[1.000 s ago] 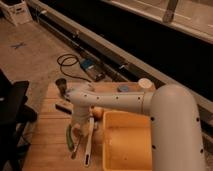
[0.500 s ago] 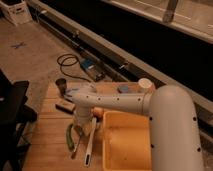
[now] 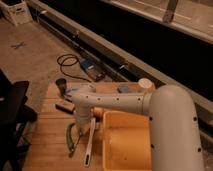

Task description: Place fork in paper cup

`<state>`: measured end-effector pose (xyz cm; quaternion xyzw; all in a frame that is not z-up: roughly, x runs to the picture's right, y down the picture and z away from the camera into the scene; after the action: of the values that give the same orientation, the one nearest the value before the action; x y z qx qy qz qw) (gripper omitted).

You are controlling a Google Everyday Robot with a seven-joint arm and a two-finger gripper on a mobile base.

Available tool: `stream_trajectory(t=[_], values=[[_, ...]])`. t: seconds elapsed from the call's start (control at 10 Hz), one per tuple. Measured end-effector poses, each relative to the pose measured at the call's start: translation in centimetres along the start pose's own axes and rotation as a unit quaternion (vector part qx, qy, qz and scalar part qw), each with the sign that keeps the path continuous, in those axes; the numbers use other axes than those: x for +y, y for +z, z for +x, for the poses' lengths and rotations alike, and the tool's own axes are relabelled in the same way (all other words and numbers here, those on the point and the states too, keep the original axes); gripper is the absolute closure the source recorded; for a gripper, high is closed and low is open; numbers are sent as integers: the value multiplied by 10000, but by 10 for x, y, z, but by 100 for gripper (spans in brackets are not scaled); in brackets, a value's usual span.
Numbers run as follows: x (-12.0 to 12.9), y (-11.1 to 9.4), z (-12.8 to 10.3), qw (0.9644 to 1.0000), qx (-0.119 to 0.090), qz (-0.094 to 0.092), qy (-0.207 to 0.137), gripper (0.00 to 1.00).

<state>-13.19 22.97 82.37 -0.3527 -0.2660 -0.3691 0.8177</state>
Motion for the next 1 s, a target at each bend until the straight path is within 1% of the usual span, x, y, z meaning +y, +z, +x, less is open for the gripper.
stream_trajectory(t=[0.1, 0.2, 0.3, 0.4, 0.6, 0.7, 0.8, 0.9, 1.0], values=[[0, 0, 0, 10000, 1, -2, -5, 100], [2, 1, -1, 10000, 71, -20, -11, 100], [1, 1, -1, 9999, 149, 43, -24, 100], [0, -5, 0, 9998, 199, 77, 37, 100], [-5, -33, -1, 9991, 370, 71, 205, 100], [-7, -50, -1, 9986, 441, 99, 257, 100], [-9, -63, 0, 9983, 478, 140, 291, 100], [-12, -84, 7, 9977, 536, 219, 350, 100], [-13, -93, 12, 9973, 566, 257, 379, 100]])
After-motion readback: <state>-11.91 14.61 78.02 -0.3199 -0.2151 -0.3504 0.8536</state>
